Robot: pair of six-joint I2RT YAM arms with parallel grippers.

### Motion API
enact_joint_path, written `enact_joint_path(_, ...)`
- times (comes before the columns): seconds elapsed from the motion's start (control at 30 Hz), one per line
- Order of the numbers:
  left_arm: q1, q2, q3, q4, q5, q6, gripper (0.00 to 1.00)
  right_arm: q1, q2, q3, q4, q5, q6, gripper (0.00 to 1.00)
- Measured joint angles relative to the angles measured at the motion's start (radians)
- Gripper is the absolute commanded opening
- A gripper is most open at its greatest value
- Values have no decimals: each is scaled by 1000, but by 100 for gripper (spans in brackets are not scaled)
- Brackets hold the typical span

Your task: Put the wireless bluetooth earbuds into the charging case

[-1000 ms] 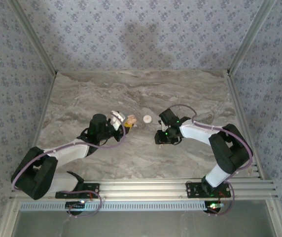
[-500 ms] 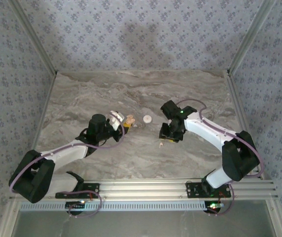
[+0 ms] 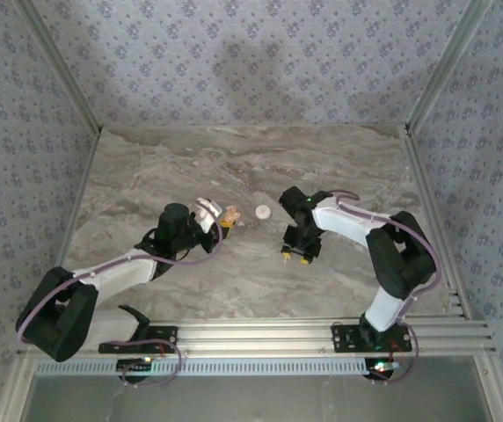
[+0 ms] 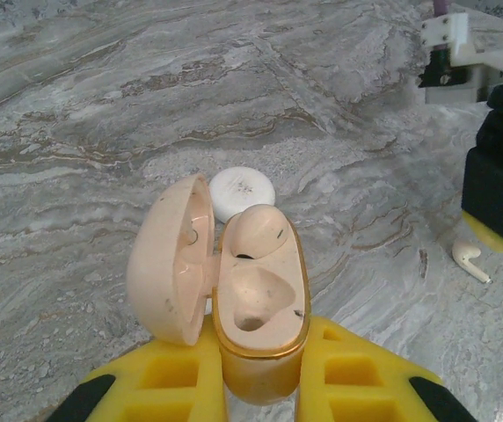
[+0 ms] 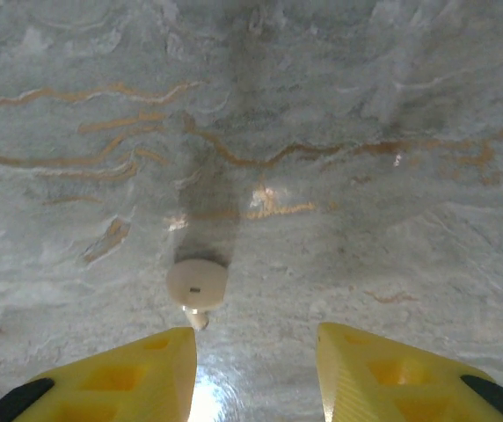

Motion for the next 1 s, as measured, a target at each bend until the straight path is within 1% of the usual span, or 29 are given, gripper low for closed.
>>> enact_joint_path(0.47, 0, 0, 0, 0, 1, -1, 11, 5, 55, 25, 64, -18, 6, 38)
enact_joint_path(0.7, 0, 0, 0, 0, 0, -1, 11, 11, 64, 66, 33, -14, 0, 41)
enact_joint_path(0.83, 0, 0, 0, 0, 0, -1, 11, 14, 64, 102, 3, -6, -13, 42)
enact_joint_path(1.0, 0, 0, 0, 0, 0, -1, 11, 25, 68, 106, -15, -7, -17, 42)
